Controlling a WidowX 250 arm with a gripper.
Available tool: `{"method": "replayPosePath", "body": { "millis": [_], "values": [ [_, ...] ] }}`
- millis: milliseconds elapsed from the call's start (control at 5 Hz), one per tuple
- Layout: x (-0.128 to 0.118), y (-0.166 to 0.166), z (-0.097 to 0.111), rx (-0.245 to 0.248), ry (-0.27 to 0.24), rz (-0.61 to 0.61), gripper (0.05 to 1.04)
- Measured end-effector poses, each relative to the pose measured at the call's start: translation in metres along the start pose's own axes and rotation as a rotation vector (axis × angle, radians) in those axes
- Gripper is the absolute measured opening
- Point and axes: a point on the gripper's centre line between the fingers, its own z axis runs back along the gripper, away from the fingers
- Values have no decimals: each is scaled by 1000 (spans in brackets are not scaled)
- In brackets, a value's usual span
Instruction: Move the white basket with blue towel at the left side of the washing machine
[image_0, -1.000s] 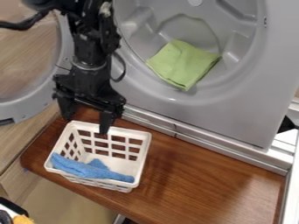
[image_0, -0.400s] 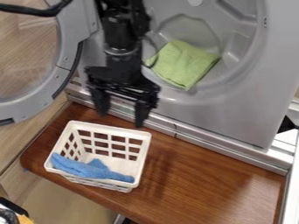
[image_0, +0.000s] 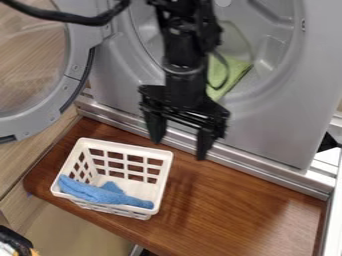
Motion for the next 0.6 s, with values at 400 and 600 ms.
{"method": "replayPosePath", "body": {
  "millis": [400,600],
  "values": [
    [10,-37,31,-49,-12,11,1001],
    [18,-68,53,-66,-23,-12,1001]
  ]
}}
